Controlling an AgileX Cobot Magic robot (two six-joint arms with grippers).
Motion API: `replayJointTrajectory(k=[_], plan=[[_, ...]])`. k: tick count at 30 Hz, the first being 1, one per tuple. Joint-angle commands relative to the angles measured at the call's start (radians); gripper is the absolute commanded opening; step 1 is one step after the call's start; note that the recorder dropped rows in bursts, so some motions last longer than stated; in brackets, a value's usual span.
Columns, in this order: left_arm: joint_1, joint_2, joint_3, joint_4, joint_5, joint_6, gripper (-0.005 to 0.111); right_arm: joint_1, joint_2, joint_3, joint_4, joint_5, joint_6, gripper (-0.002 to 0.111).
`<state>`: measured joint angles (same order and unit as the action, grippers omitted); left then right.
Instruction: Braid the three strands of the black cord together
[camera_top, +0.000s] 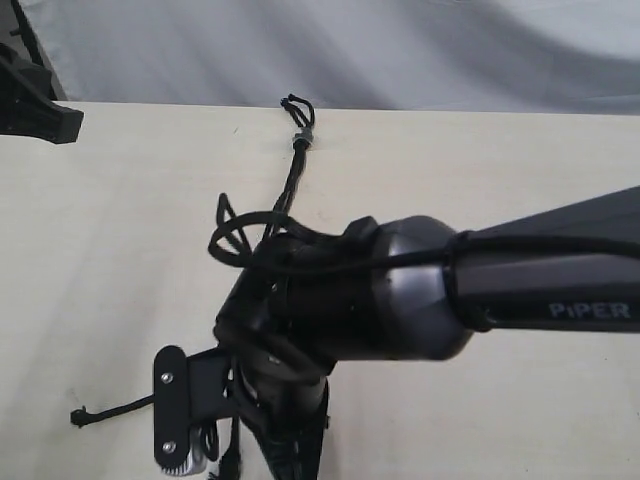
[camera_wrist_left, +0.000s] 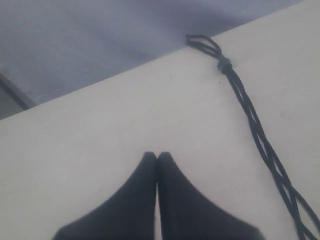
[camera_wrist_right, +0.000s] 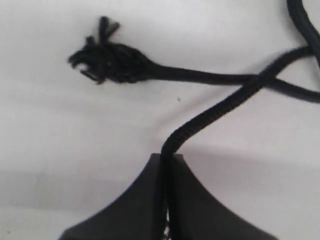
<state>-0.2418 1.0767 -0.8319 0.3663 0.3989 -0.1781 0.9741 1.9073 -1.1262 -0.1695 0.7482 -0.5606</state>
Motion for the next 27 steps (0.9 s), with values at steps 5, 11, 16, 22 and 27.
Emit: replayJointTrajectory(k=[5,11,16,22,27], plan=[[0.003,-0.004,0.002,0.003,0.002,-0.004,0.001,-0.063,-0.008,0.004,0.008,0.010,-0.001,0.002],[0.003,-0.004,0.002,0.003,0.002,-0.004,0.001,-0.063,-0.008,0.018,0.008,-0.058,0.013,0.020],[0.003,-0.004,0.002,0.003,0.002,-0.004,0.001,-0.063,-0.031,0.022,-0.015,-0.057,0.018,0.076],[0.003,-0.004,0.002,0.003,-0.005,-0.004,0.001,-0.064,-0.220,0.022,-0.124,-0.062,0.165,0.095],[0.003,-0.004,0.002,0.003,-0.007,-0.004,0.001,-0.064,-0.435,0.022,-0.387,-0.062,0.500,0.095]])
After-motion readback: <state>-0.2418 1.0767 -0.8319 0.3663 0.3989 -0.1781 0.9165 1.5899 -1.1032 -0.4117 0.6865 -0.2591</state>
